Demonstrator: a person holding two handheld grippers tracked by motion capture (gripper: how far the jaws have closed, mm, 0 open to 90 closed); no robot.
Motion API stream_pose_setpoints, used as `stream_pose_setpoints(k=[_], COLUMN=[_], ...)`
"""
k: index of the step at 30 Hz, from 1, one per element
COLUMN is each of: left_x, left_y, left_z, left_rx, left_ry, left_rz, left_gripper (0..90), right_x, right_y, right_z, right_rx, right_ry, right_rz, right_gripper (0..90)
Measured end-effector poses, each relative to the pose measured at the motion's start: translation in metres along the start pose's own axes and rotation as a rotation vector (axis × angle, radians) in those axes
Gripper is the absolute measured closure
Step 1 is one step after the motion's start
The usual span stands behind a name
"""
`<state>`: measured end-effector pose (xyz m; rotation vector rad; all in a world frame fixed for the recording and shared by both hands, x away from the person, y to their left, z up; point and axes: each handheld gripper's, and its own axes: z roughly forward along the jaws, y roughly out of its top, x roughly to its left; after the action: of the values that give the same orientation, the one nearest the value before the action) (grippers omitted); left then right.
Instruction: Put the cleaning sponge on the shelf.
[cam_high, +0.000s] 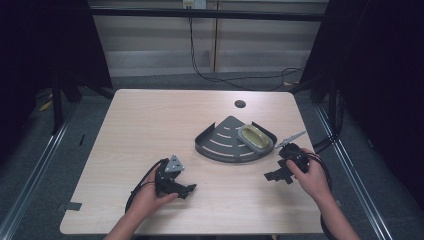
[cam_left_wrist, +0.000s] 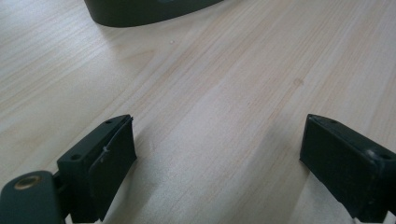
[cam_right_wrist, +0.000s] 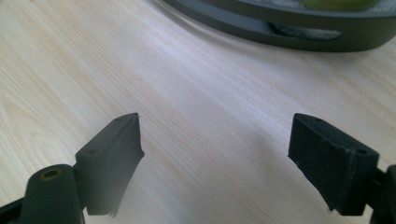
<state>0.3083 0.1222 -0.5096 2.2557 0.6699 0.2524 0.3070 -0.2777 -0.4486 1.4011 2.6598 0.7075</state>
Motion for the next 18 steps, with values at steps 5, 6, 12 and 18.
stream_pose_setpoints(k=[5,6,12,18], left_x=[0.0,0.0,0.0,0.0], left_y=[0.0,0.0,0.0,0.0], left_z=[0.0,0.0,0.0,0.0], left_rx=[-0.002,-0.004,0.001,-0.006], left_ry=[0.0,0.0,0.0,0.0], left_rz=[-0.003,-0.005,0.001,-0.007], left_gripper=[9.7,9.7,9.8,9.7], right_x=[0.0,0.0,-0.001,-0.002], right_y=[-0.007,-0.008,-0.016,-0.024], right_z=[0.002,0.002,0.004,0.006], right_rx=[-0.009,-0.006,-0.015,-0.024], right_ry=[-0.002,-0.003,-0.003,-0.012], right_rz=[-0.003,0.0,-0.007,0.002], right_gripper=[17.0,17.0,17.0,17.0])
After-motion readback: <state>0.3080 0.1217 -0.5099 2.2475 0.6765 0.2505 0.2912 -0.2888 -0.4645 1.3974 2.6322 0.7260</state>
